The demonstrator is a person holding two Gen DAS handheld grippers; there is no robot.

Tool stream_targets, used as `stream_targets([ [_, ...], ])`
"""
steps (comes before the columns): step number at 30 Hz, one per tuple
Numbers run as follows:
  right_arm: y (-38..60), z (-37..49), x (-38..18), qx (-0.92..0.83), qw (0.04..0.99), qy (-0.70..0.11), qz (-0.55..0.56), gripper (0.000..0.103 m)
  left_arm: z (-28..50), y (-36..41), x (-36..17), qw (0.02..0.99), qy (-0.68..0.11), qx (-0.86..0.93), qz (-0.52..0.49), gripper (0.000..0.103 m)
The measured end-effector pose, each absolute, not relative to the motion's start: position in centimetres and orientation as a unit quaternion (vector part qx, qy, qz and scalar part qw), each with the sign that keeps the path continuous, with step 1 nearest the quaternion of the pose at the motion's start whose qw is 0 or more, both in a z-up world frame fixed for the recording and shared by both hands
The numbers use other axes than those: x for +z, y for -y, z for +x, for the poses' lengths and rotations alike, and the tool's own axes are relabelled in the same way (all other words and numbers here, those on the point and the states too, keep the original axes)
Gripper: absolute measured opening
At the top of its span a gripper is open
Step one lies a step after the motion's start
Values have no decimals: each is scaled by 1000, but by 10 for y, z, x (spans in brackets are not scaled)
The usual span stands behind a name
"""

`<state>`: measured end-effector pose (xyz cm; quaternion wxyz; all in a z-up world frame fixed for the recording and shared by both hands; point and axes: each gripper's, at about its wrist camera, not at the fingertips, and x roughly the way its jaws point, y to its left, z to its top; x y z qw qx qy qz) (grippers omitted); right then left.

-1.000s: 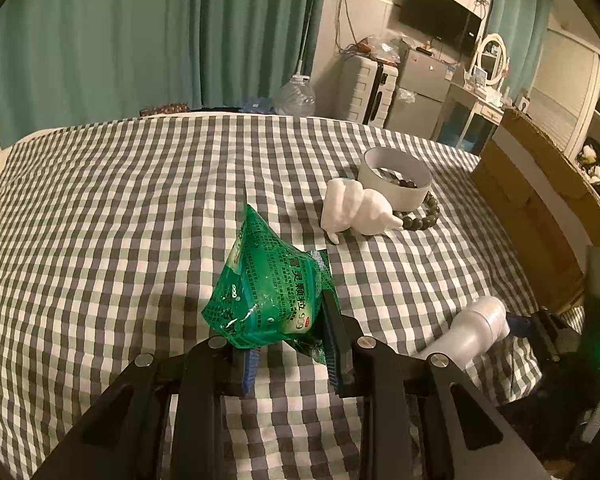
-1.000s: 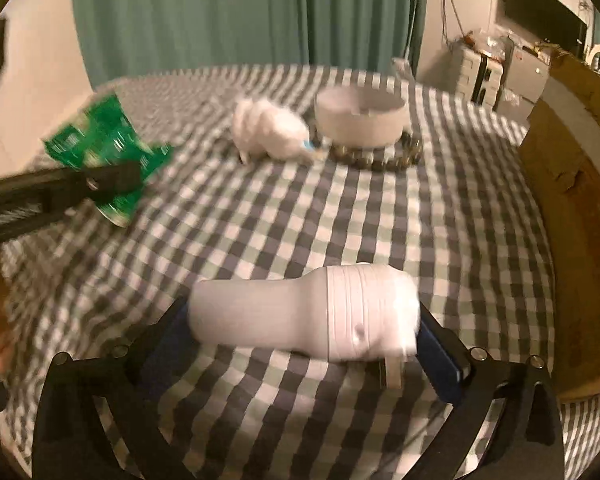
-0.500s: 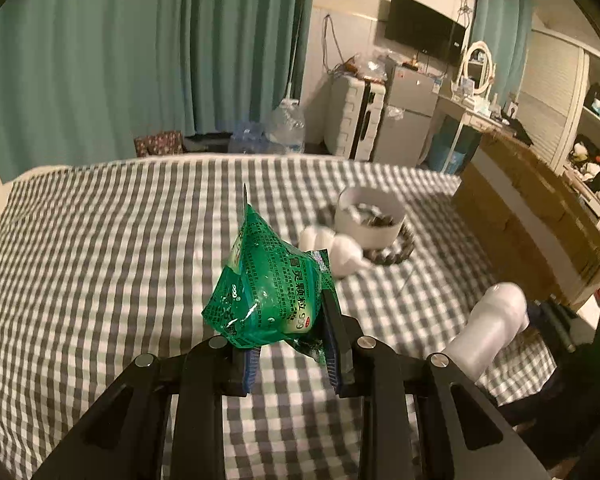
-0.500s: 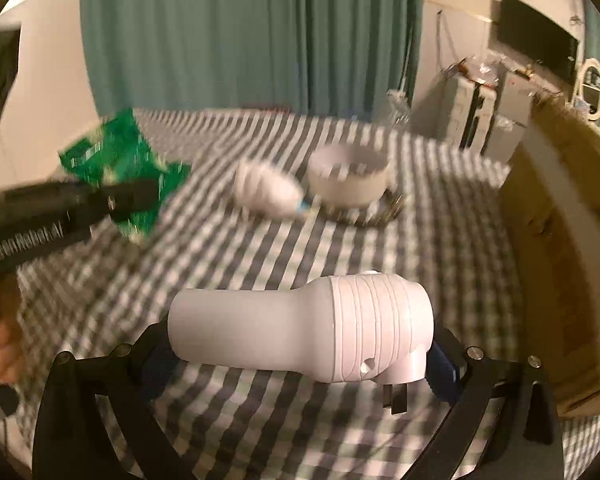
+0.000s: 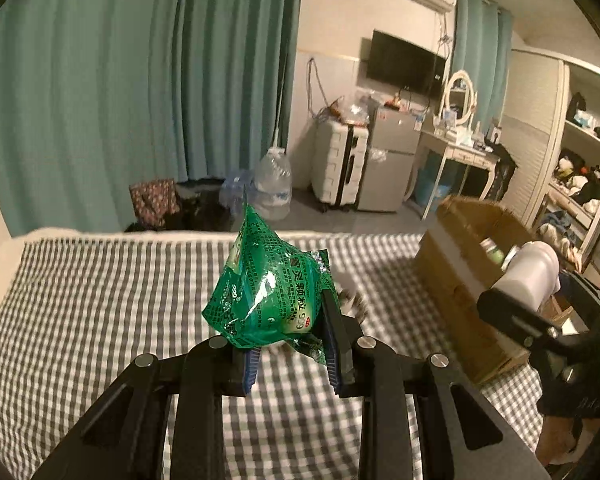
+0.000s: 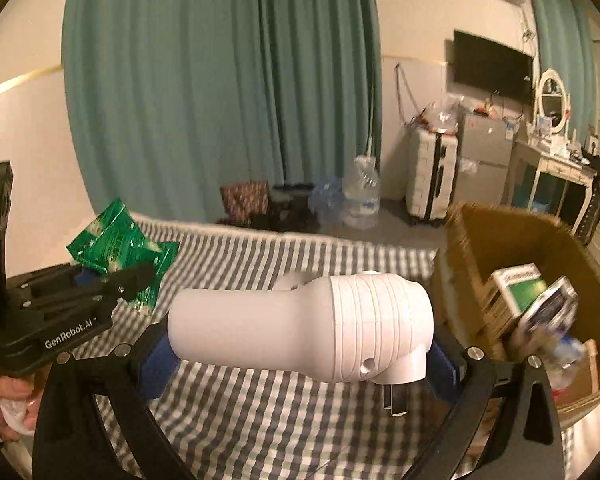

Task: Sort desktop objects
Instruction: 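Lift the green bag and white bottle and carry them over the box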

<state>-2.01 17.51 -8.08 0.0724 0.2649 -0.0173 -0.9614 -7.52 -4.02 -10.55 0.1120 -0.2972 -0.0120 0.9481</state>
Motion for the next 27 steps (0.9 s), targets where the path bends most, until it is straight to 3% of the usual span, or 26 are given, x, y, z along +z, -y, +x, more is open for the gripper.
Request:
stream_targets([
  [14,-265,21,-7,-973,10,42,226,100,-78,-30,-47,172,4,949,-264,27],
  [27,-363,30,-21,-966,-68,49,245,100,-80,-139,-48,267,-34,928,-258,27],
])
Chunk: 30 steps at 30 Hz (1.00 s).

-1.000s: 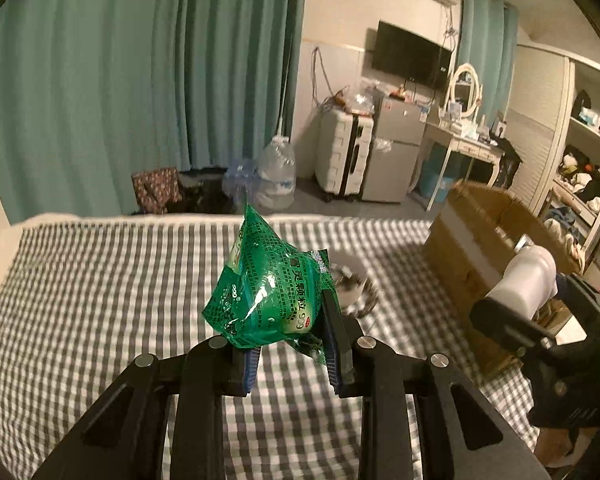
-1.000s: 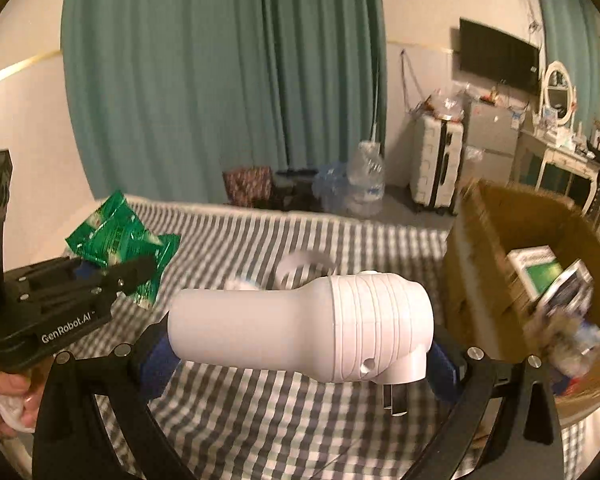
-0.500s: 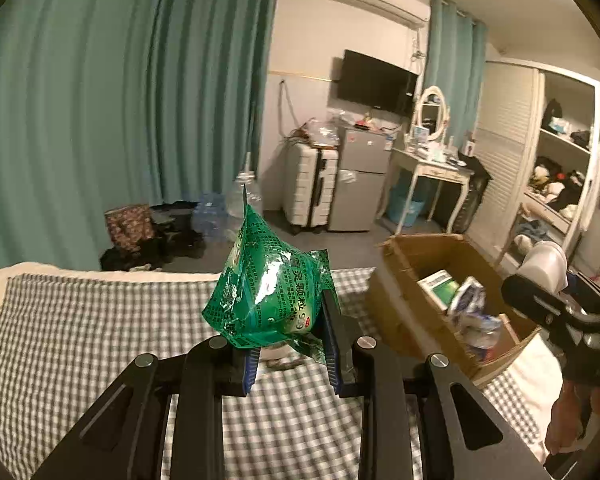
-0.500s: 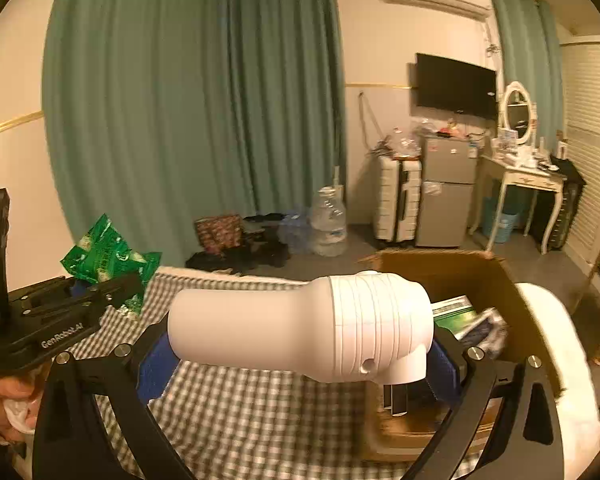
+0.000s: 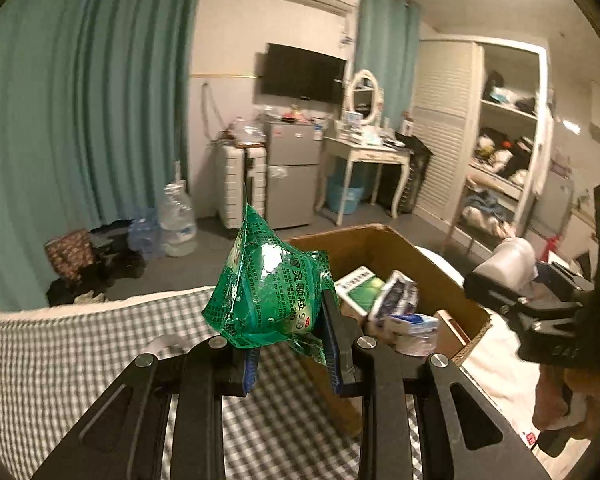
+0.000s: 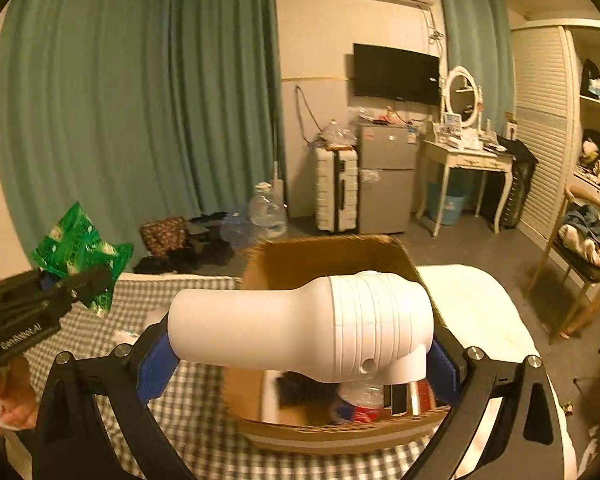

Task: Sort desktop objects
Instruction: 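Lift the green bag and white bottle and carry them over the box, then open both grippers to drop the bag and bottle into the box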

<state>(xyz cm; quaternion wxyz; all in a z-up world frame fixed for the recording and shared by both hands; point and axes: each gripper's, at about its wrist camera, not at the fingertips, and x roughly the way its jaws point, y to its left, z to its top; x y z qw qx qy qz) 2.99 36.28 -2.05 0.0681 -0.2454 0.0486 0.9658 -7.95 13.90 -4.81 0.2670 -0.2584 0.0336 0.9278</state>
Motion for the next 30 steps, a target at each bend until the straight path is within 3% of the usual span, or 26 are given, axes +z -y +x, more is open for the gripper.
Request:
stream_targets([
  [18,-395,-21,-107,942,68,-18,-327,100,-150,-247,-125,380,-57,864,-326,27],
  [19,-396,-24,-112,941,67,-14,-333,100,-154,-250,-128,384,-57,860,-330,29],
  [21,-397,-27,-117,940,67,-2,-336,100,-159,-256,-132,390,-69,855,-335,43],
  [22,-397,-28,-118,940,66,5,-334,100,-160,-260,-133,391,-77,854,-334,60],
  [23,-397,-27,-118,942,66,13,-330,101,-161,-263,-132,390,-85,856,-328,67],
  [30,-405,-22,-100,948,65,-2,-312,101,-159,-257,-94,377,-88,870,-304,72],
])
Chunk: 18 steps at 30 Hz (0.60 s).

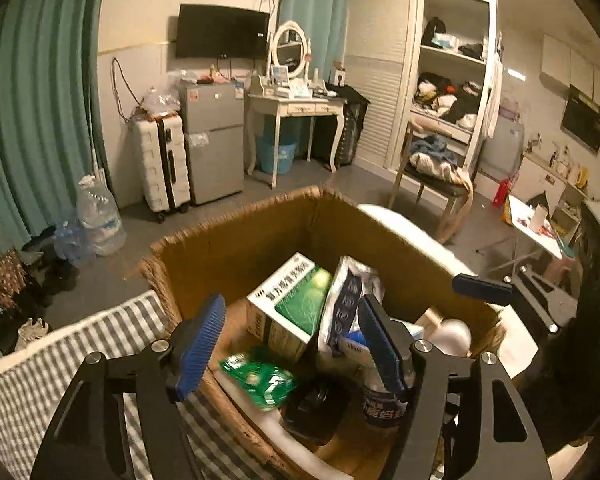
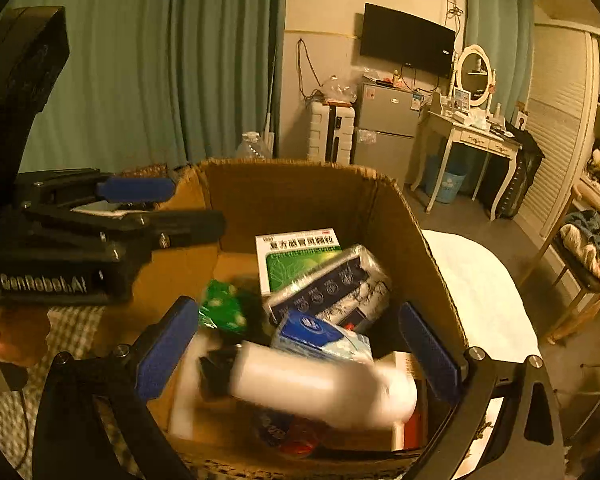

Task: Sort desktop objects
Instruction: 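Open both grippers to drop the bag and bottle into the box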

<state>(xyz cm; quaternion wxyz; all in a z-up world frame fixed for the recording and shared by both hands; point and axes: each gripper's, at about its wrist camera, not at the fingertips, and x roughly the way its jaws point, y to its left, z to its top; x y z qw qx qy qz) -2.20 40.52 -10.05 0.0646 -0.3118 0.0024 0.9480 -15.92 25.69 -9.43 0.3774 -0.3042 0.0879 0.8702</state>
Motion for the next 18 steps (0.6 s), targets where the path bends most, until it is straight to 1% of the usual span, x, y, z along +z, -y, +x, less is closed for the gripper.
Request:
stream_targets([
  [1,-405,-21,-95,949,68,-5,-308,101,-157,-253,-88,375,-89,873,-299,74],
  [4,-403,-15,-77,953,69,-16,-295,101,-144,-235,-59,362,-92,887,-272,82],
  [12,-382,4,-20,964,76,-12,-254,102,-121,-187,0,325,-79,910,-245,83],
  [14,-378,7,-7,968,80,-17,-238,103,-114,-170,15,313,-72,918,-235,91],
  [18,-371,8,19,972,76,-45,-217,103,-103,-144,38,291,-78,929,-215,92],
])
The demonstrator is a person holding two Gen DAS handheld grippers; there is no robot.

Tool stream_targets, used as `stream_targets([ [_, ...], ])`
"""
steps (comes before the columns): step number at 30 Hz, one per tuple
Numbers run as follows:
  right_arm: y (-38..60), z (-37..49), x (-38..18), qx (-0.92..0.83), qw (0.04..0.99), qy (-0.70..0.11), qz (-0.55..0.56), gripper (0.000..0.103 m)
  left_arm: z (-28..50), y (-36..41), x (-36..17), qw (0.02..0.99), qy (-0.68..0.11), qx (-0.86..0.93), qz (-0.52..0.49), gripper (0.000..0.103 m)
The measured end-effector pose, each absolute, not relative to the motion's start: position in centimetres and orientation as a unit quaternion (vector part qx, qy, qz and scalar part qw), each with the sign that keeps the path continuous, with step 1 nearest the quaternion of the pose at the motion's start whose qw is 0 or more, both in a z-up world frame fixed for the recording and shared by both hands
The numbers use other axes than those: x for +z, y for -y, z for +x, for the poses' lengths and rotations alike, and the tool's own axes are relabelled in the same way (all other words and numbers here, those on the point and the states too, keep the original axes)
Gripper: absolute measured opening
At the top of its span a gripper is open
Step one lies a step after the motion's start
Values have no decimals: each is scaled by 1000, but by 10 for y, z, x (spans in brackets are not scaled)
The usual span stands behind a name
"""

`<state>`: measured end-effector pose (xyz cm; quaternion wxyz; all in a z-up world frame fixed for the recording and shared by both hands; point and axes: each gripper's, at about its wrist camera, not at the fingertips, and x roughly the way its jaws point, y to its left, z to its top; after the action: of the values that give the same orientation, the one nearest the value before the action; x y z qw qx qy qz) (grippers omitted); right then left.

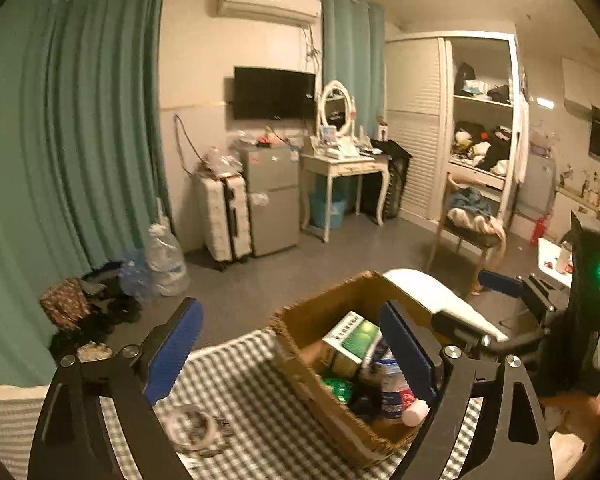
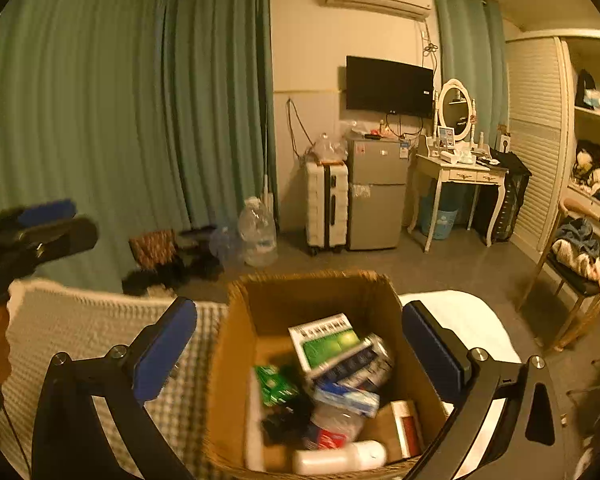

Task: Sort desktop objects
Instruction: 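Open both grippers to drop the bag and bottle into the box, then move both grippers back over the plush toy and tape roll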

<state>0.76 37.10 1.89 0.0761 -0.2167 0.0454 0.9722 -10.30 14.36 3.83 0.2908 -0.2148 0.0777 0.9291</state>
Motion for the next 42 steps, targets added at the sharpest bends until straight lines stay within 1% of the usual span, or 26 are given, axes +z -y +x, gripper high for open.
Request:
stream_targets([
  [3,-361,7,38,975,70,-62,-201,103,-93,-121,54,267,-77,940,-200,95],
  [5,-355,6,48,976,65,-67,-195,103,-88,-105,63,253,-71,946,-192,101],
  [7,-349,7,56,977,60,-72,-192,103,-81,-91,70,237,-66,952,-184,103],
  [15,-311,6,79,980,23,-81,-178,103,-73,-35,77,171,-49,968,-177,103],
  [20,-291,5,79,981,2,-85,-173,103,-76,-8,71,133,-39,970,-199,103],
  [23,-280,-1,76,980,-17,-81,-182,103,-78,4,68,111,-55,972,-202,103],
  [28,-261,-12,73,981,-34,-53,-184,103,-81,15,67,91,-74,974,-196,103],
  [32,-248,-25,64,979,-46,-50,-193,103,-91,29,54,83,-44,974,-206,103],
  [37,-237,-43,41,974,-62,-68,-206,103,-108,31,23,74,-43,971,-224,103],
  [42,-218,-62,8,972,-56,-25,-228,103,-131,39,-20,67,-30,964,-256,103],
])
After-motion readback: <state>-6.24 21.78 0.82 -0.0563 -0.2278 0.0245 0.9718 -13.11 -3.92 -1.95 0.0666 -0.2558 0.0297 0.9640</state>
